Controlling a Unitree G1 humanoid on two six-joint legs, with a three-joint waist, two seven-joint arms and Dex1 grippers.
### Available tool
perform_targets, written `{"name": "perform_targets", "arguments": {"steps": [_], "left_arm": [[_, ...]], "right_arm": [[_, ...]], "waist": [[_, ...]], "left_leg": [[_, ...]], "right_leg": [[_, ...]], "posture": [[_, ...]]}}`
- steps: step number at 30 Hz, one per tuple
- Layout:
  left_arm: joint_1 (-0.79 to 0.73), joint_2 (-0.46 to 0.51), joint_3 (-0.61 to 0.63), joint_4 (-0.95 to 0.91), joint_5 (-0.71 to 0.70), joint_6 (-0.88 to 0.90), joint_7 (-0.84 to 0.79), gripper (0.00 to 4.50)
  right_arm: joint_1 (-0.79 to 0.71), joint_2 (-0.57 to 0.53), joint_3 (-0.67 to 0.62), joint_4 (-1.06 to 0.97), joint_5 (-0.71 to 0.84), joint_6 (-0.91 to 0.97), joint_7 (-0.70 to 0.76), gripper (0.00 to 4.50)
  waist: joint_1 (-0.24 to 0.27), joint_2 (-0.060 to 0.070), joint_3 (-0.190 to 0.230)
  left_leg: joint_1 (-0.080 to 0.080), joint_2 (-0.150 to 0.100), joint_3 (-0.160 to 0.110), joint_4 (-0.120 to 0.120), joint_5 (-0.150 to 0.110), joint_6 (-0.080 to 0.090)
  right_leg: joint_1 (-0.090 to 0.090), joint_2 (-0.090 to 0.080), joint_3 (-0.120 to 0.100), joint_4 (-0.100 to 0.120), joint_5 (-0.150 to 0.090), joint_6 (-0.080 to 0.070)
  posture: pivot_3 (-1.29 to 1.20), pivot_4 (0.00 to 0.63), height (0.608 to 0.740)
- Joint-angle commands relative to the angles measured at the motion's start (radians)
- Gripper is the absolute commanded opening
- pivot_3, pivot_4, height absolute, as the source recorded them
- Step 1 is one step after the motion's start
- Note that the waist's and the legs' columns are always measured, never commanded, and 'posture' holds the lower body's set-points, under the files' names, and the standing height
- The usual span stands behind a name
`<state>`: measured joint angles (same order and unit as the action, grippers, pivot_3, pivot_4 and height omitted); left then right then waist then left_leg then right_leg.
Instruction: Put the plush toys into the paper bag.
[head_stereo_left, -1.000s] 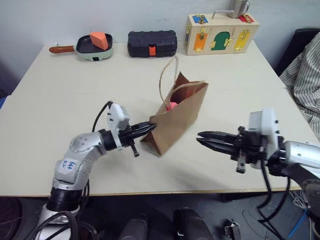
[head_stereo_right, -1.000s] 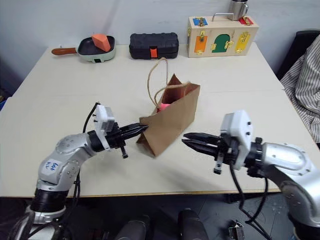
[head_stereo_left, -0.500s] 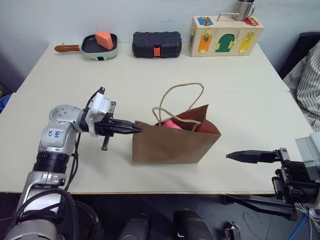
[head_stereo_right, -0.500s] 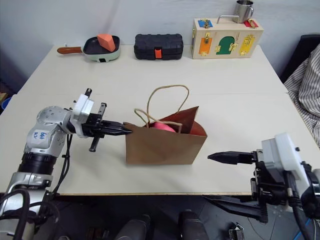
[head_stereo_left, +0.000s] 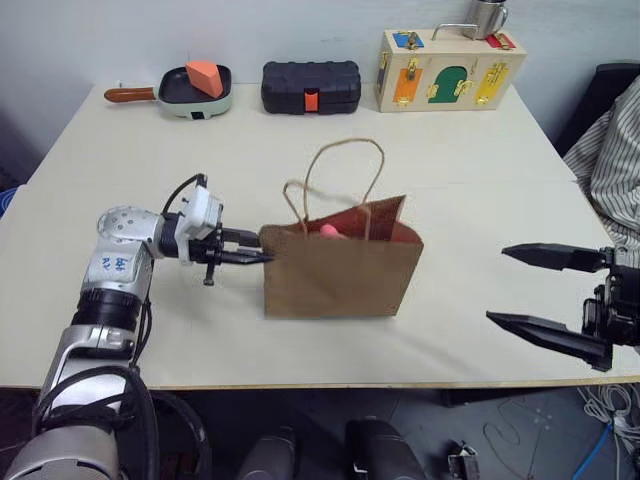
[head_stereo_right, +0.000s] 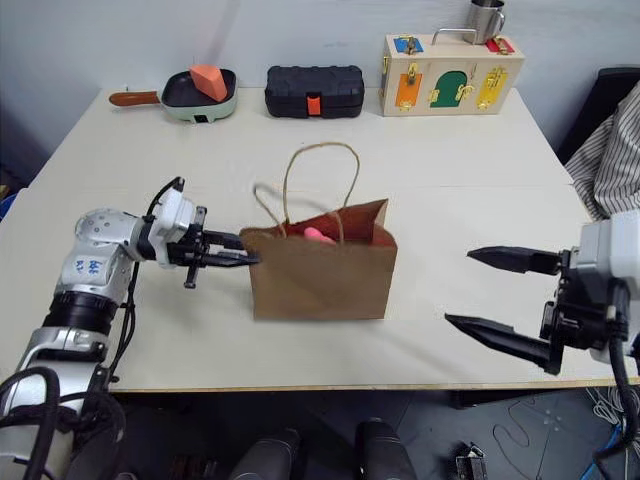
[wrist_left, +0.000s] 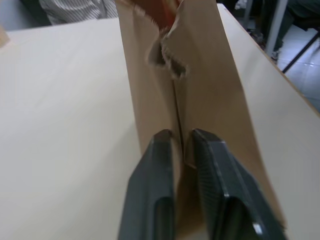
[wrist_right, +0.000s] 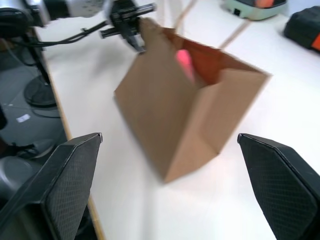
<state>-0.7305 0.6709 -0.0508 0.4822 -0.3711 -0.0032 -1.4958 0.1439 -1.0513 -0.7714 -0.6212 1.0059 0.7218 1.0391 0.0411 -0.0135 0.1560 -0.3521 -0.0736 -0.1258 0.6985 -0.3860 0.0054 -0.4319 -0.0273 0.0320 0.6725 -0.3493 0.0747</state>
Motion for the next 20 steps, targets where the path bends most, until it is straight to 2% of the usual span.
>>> {"name": "perform_targets", "arguments": {"steps": [1,3,7,9,12,15,20], "left_arm": [[0.038,0.061,0.055,-0.166,-0.041,0.114,0.041,2.18],[0.081,0.111,0.084,-0.255,-0.076,0.221,0.060,2.80],[0.188,0.296,0.188,-0.404,-0.200,0.514,0.048,4.05],[0.227,0.367,0.259,-0.431,-0.237,0.591,0.059,4.48],[0.277,0.456,0.383,-0.453,-0.298,0.682,0.057,4.48],[0.292,0.491,0.470,-0.471,-0.358,0.743,0.065,4.48],[0.300,0.505,0.485,-0.486,-0.350,0.710,0.063,4.48]], "right_arm": [[-0.034,-0.019,0.039,0.034,-0.043,-0.049,0.037,4.50],[-0.055,-0.030,0.069,0.061,-0.066,-0.068,0.066,4.50],[-0.136,-0.088,0.118,0.166,-0.094,-0.086,0.146,4.50],[-0.168,-0.119,0.125,0.219,-0.097,-0.090,0.195,4.50],[-0.221,-0.163,0.132,0.317,-0.091,-0.080,0.275,4.50],[-0.283,-0.186,0.164,0.411,-0.103,-0.083,0.321,4.50],[-0.366,-0.175,0.225,0.494,-0.139,-0.102,0.350,4.50]], "waist": [[0.001,0.000,0.000],[0.001,0.000,0.000],[-0.010,0.001,0.002],[-0.014,0.002,0.003],[-0.015,0.006,0.006],[-0.011,0.009,0.007],[-0.013,0.013,0.010]], "left_leg": [[0.000,0.000,0.000,0.000,0.000,0.000],[0.000,0.000,0.000,0.000,0.000,0.000],[0.000,0.000,0.000,-0.001,0.000,0.000],[0.000,0.000,0.000,-0.001,0.000,0.000],[0.000,0.000,0.000,-0.001,0.000,0.000],[0.000,0.000,0.000,-0.001,0.000,0.000],[0.000,0.000,0.000,-0.001,0.000,0.001]], "right_leg": [[0.000,0.000,0.000,0.000,0.000,0.000],[0.000,0.000,0.000,0.000,0.000,0.000],[-0.001,0.000,0.000,0.000,0.000,0.000],[0.000,0.000,0.000,0.000,0.000,0.000],[0.000,0.000,0.000,-0.001,0.000,0.000],[0.001,-0.001,0.000,-0.003,0.000,0.000],[0.001,-0.001,0.000,-0.004,0.000,0.000]], "posture": [[0.00,0.150,0.740],[0.00,0.150,0.740],[0.00,0.150,0.740],[0.00,0.150,0.740],[0.00,0.150,0.740],[0.00,0.150,0.740],[0.00,0.150,0.740]]}}
